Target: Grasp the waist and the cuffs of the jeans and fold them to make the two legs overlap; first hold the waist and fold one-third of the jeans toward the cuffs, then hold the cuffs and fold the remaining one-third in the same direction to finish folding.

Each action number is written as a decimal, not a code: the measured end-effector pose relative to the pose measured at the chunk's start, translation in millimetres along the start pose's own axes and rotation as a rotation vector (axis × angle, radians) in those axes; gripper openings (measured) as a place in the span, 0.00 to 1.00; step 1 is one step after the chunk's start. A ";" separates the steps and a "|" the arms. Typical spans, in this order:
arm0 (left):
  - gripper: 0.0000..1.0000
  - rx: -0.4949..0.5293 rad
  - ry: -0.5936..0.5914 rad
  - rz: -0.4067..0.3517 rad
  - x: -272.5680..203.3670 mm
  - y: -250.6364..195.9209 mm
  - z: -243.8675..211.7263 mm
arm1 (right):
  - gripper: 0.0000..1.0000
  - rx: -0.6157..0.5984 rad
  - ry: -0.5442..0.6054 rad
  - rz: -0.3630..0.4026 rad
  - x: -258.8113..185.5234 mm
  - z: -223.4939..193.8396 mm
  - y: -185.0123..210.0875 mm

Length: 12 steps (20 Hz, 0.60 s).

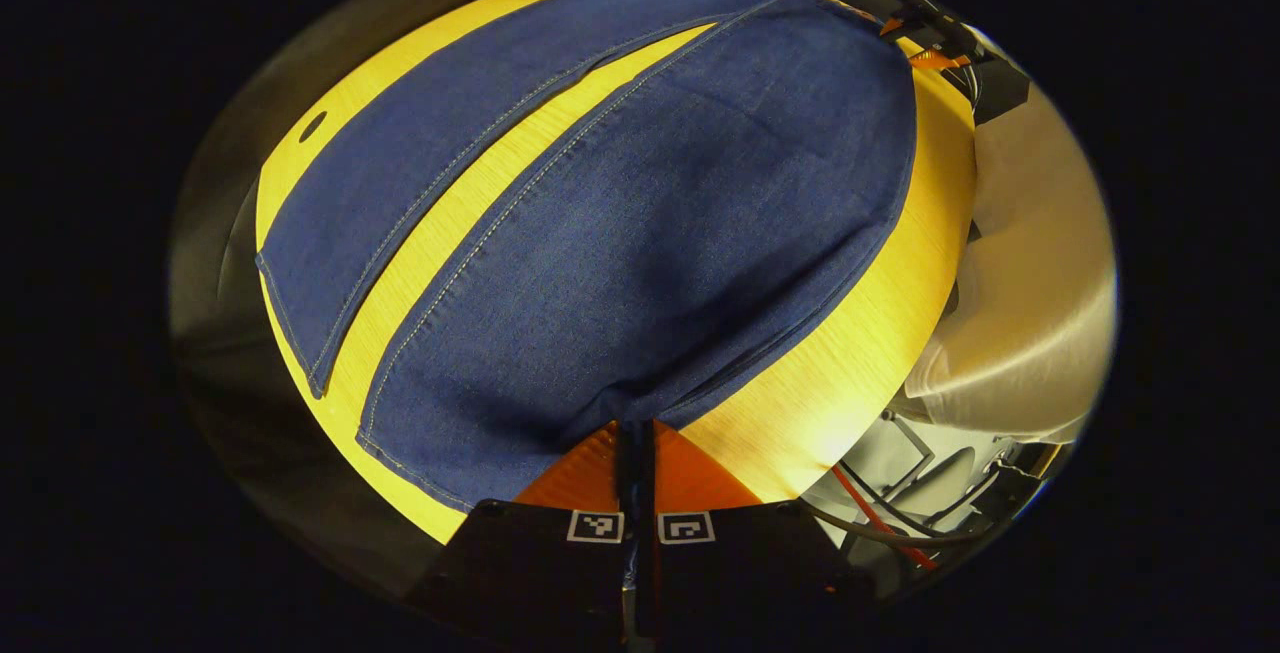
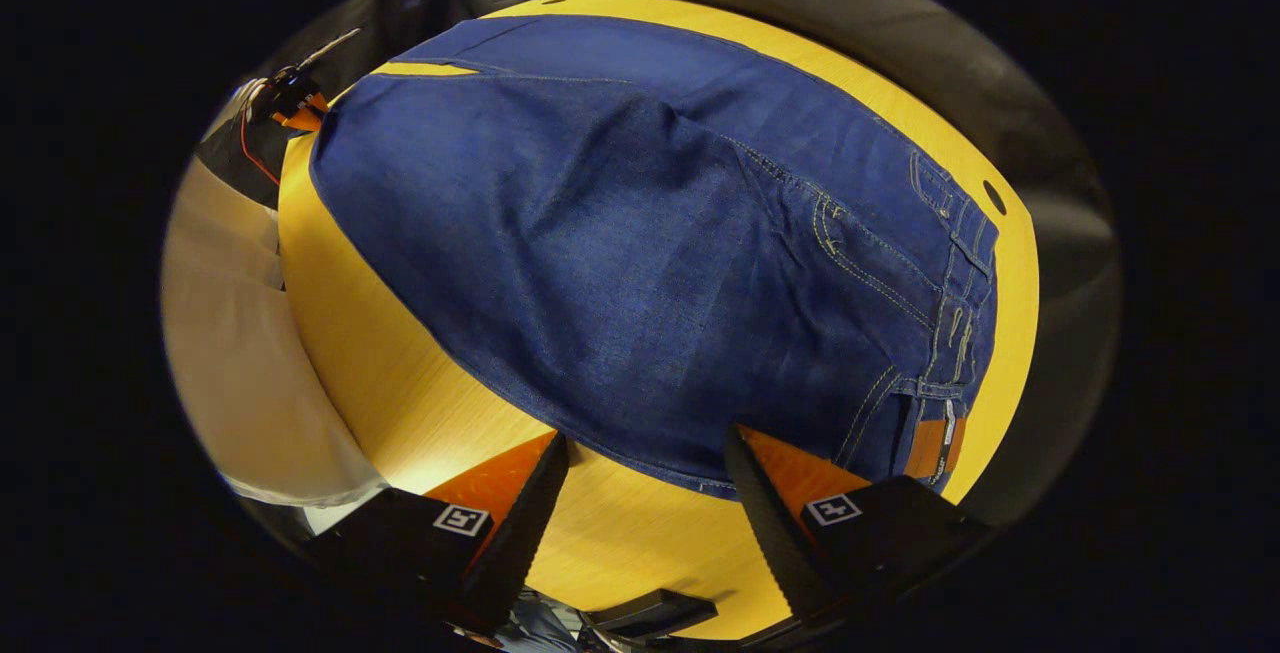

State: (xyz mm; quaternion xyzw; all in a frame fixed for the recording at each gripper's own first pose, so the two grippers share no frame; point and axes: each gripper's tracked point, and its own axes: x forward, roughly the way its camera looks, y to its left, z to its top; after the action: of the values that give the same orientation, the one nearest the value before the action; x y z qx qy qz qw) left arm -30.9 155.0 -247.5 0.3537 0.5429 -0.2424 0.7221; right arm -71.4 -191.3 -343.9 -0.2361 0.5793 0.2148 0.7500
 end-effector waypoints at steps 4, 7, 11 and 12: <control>0.00 -0.031 0.005 -0.003 0.3 0.8 0.1 | 0.75 -0.004 -0.023 -0.002 -3.3 11.7 -10.3; 0.00 -0.026 -0.004 0.008 0.6 0.5 -0.2 | 0.32 0.011 -0.102 -0.023 -0.1 27.0 -24.1; 0.00 -0.067 -0.077 0.060 1.6 3.2 0.3 | 0.06 0.274 -0.105 -0.048 1.0 21.2 -30.5; 0.00 -0.094 -0.101 0.079 0.9 3.2 -0.5 | 0.06 0.292 -0.112 -0.063 2.5 21.7 -32.3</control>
State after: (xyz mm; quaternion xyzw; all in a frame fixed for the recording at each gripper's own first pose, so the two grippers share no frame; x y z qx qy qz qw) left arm -28.6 157.4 -247.6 0.3277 0.5021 -0.2057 0.7734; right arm -35.0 -203.8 -338.3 -0.1303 0.5539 0.1177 0.8138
